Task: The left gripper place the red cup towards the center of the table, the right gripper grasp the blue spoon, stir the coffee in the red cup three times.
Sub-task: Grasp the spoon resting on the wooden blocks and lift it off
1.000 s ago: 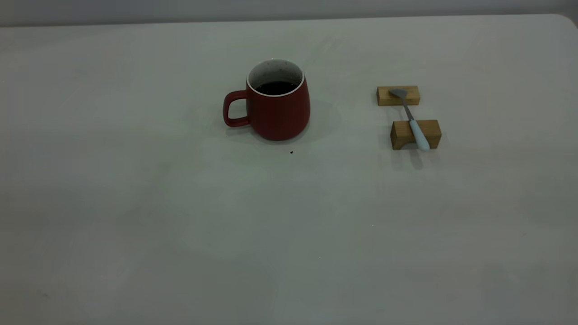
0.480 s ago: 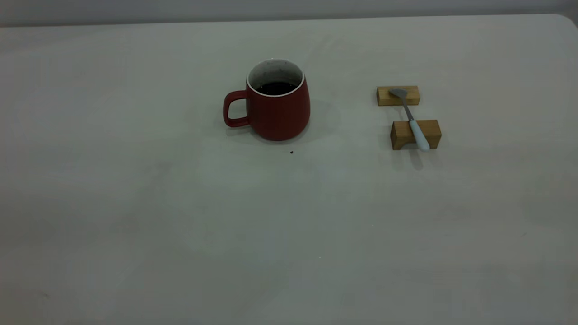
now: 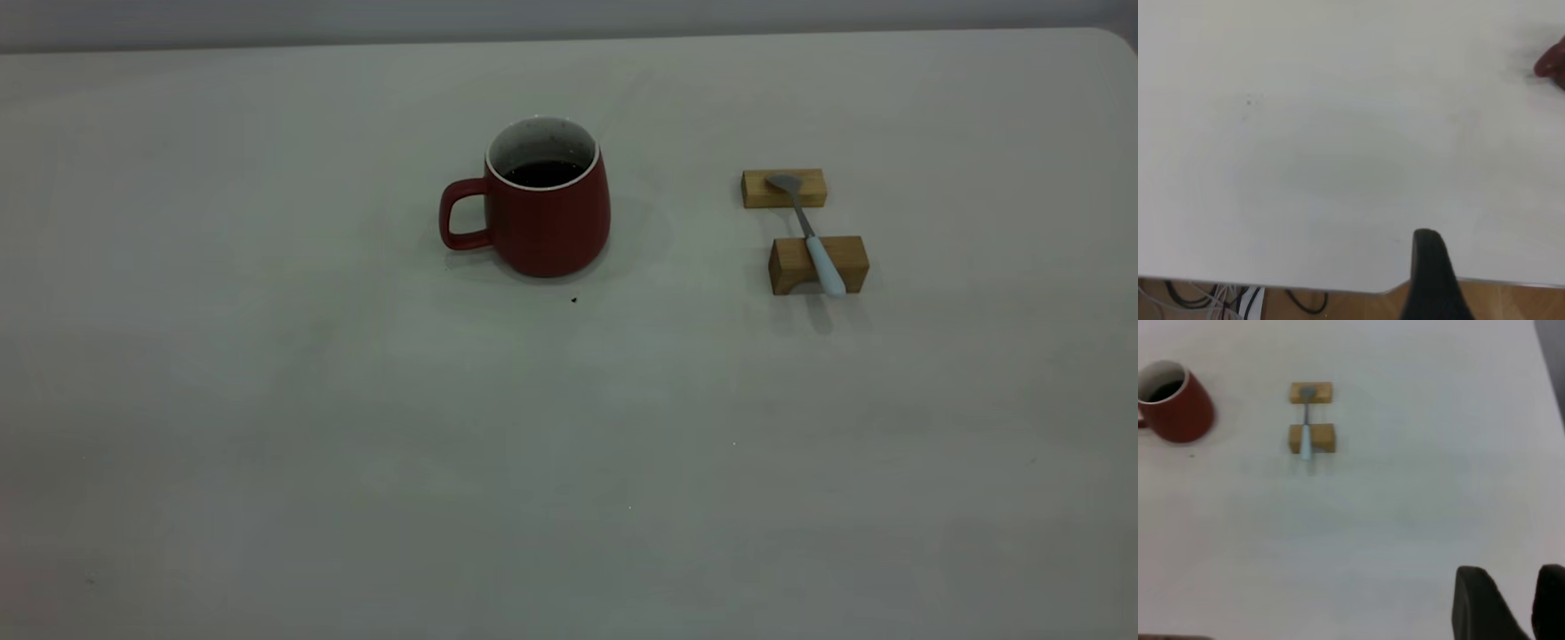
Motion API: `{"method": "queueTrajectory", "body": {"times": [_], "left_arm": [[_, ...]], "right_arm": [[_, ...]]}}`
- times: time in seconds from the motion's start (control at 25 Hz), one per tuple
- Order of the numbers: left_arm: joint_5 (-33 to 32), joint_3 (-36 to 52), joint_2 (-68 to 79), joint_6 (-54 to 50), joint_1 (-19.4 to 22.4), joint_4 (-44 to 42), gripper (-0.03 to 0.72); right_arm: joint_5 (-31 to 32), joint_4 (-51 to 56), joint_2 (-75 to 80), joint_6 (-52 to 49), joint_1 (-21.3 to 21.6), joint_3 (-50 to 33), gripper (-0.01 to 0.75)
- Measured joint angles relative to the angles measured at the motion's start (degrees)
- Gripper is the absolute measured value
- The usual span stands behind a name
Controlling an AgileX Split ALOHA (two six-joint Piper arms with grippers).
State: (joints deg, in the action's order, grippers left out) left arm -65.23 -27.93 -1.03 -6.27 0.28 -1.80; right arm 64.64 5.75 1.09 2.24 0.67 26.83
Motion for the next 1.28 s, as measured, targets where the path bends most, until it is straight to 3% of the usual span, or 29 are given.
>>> {"method": "queueTrajectory", "body": {"times": [0.32, 0.48, 0.6, 0.88, 1.08, 1.28], "left_arm": [[0.00, 0.00, -0.02, -0.01, 0.26, 0.00, 0.551], [0.00, 0.00, -0.02, -0.01, 0.26, 0.00, 0.551], [0.00, 0.00, -0.02, -0.06, 0.26, 0.00, 0.551], [0.00, 0.00, -0.02, -0.06, 0.26, 0.00, 0.551], [0.00, 0.00, -0.02, -0.06, 0.26, 0.00, 0.551], [0.00, 0.00, -0.02, -0.06, 0.26, 0.00, 0.551]], "right_arm": [[-1.29, 5.46, 0.00, 0.00, 0.00, 0.06, 0.237], [-5.37, 7.14, 1.69, 1.29, 0.00, 0.17, 0.254], [-11.31, 10.11, 8.62, 5.37, 0.00, 0.17, 0.315], [-31.93, 19.24, 35.33, 16.13, 0.00, 1.00, 0.536], [-33.34, 28.14, 57.30, 26.48, 0.00, 7.76, 0.579], [-29.61, 34.80, 76.70, 29.71, 0.00, 17.60, 0.580]]}}
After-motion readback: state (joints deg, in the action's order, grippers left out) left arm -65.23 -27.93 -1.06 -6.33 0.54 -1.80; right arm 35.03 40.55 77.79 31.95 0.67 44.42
